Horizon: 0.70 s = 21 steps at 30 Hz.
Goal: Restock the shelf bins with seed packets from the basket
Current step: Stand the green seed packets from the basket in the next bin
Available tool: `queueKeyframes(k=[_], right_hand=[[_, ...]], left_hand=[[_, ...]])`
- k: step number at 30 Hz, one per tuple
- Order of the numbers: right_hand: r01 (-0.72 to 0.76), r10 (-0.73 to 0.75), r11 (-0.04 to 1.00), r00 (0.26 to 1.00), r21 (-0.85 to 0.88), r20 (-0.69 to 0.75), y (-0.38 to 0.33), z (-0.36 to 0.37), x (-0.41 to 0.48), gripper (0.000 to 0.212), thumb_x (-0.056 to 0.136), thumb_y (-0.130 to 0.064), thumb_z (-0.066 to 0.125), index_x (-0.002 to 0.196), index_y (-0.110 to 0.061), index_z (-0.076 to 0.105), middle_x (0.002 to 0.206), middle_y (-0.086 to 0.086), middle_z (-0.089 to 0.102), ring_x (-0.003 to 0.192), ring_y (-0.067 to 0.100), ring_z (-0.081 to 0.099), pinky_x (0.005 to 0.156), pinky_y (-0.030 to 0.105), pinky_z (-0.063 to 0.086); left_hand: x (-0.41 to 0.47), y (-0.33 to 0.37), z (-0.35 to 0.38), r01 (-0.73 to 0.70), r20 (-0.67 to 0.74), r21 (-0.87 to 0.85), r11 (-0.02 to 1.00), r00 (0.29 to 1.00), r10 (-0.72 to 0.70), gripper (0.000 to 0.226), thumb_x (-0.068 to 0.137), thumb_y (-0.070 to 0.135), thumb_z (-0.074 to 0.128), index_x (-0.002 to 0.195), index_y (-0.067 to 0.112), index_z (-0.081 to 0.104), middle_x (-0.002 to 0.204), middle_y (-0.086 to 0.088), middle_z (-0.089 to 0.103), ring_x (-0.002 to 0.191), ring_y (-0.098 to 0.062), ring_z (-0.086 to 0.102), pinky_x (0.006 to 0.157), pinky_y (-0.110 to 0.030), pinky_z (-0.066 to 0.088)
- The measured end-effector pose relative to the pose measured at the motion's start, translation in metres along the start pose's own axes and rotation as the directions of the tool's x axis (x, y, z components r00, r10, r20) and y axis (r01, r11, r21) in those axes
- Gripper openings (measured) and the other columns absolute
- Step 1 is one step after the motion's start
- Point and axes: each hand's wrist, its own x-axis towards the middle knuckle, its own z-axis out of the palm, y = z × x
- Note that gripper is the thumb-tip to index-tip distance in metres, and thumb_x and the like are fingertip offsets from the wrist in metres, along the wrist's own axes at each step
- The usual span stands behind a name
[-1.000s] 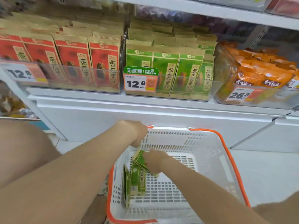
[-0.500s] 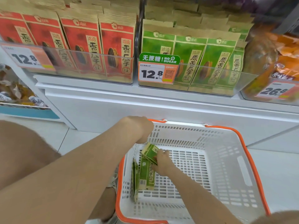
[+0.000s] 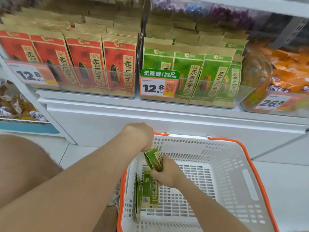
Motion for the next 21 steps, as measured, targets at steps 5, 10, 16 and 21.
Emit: queueKeyframes(k=[5, 10, 16, 21], right_hand=[[0.235, -0.239, 0.971, 0.948, -0.043, -0.210, -0.014, -0.031, -0.031, 0.055, 0.077, -0.062, 0.068, 0.103, -0.027, 0.035, 0.077, -0.006, 0.064, 0.062, 0.008, 0.064, 0.058, 0.037, 0.056], [0.331, -0.267, 0.943, 0.805, 0.028, -0.530, -0.032, -0.060, -0.051, 0.066, 0.074, -0.072, 0.075, 0.104, -0.028, 0.036, 0.073, -0.007, 0.066, 0.062, 0.007, 0.066, 0.058, 0.038, 0.056], [0.565, -0.256, 0.815, 0.548, 0.126, -0.796, -0.078, -0.135, -0.076, 0.032, 0.093, -0.057, 0.068, 0.104, -0.031, 0.051, 0.083, -0.009, 0.065, 0.071, 0.013, 0.063, 0.062, 0.043, 0.052], [0.674, -0.096, 0.707, 0.391, 0.214, -0.915, -0.115, -0.198, -0.089, 0.015, 0.110, -0.025, 0.052, 0.100, -0.022, 0.063, 0.087, -0.007, 0.063, 0.080, 0.011, 0.059, 0.071, 0.030, 0.048]], left_hand=[[-0.020, 0.006, -0.024, 0.046, 0.035, -0.186, 0.981, 0.999, -0.041, 0.063, 0.107, 0.066, 0.035, 0.112, 0.010, 0.063, 0.101, -0.006, 0.059, 0.074, -0.020, 0.055, 0.075, -0.034, 0.046], [-0.024, 0.010, -0.027, -0.032, -0.041, -0.579, 0.815, 0.999, 0.010, 0.046, 0.100, 0.056, 0.063, 0.114, 0.012, 0.066, 0.102, -0.011, 0.072, 0.080, -0.026, 0.077, 0.073, -0.044, 0.067], [-0.028, 0.029, -0.060, -0.370, -0.379, -0.924, 0.094, 0.918, -0.117, 0.012, 0.099, 0.021, 0.074, 0.110, 0.018, 0.077, 0.103, -0.001, 0.081, 0.095, -0.022, 0.078, 0.082, -0.044, 0.064], [-0.039, 0.064, -0.087, -0.600, -0.581, -0.799, 0.040, 0.752, -0.310, 0.026, 0.110, 0.038, 0.051, 0.112, 0.018, 0.067, 0.102, 0.001, 0.078, 0.098, -0.019, 0.075, 0.094, -0.047, 0.059]])
